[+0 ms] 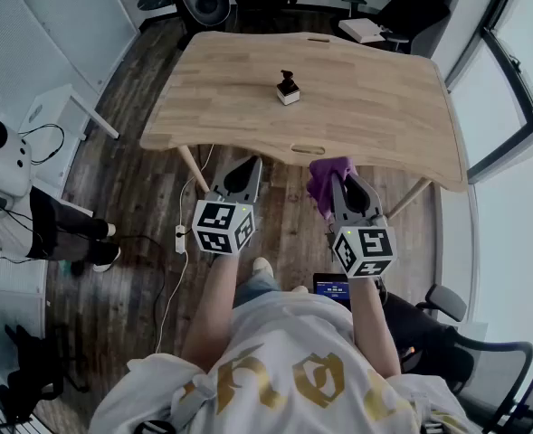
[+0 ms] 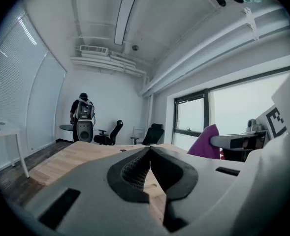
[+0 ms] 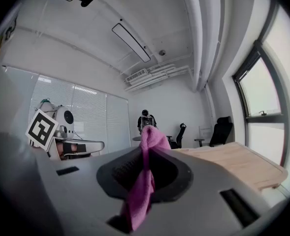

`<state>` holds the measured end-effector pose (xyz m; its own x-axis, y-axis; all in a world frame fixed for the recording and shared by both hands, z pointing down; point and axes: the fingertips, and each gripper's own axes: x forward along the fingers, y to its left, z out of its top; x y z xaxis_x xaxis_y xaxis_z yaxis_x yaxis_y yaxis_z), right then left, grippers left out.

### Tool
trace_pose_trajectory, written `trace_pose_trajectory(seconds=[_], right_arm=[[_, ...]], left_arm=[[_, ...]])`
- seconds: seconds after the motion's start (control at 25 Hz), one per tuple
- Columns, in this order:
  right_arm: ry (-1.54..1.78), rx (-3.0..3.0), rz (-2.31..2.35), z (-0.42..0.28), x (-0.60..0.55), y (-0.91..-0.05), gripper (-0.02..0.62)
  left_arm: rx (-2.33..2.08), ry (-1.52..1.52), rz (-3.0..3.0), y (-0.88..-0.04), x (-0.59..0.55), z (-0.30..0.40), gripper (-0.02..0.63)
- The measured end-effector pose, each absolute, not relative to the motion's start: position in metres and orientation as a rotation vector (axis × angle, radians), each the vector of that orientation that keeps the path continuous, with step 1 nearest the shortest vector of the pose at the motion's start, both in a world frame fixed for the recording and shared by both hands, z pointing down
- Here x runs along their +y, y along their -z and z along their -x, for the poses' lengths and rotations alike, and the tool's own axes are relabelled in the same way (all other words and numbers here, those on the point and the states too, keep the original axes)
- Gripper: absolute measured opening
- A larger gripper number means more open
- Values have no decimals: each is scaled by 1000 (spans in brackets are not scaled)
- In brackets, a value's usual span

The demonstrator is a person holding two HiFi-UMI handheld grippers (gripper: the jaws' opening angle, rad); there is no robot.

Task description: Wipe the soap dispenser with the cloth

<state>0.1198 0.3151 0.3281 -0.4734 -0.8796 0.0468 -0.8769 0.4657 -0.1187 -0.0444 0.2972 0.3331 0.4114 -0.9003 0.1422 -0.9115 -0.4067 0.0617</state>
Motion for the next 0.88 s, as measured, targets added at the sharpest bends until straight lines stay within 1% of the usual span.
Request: trace_pose_trajectory(seconds=[0.4, 0.6, 0.88], right_arm=[[181, 2675, 1610, -125, 315, -329, 41], [290, 2634, 1658, -137, 316, -339, 41], [320, 2663, 1653, -138, 313, -351, 41]], left_arm=[[-1653, -189, -2539, -338, 297, 39, 9], [-1686, -241, -2507, -347, 304, 42, 9], [-1699, -238, -2473, -357, 303, 47, 9]])
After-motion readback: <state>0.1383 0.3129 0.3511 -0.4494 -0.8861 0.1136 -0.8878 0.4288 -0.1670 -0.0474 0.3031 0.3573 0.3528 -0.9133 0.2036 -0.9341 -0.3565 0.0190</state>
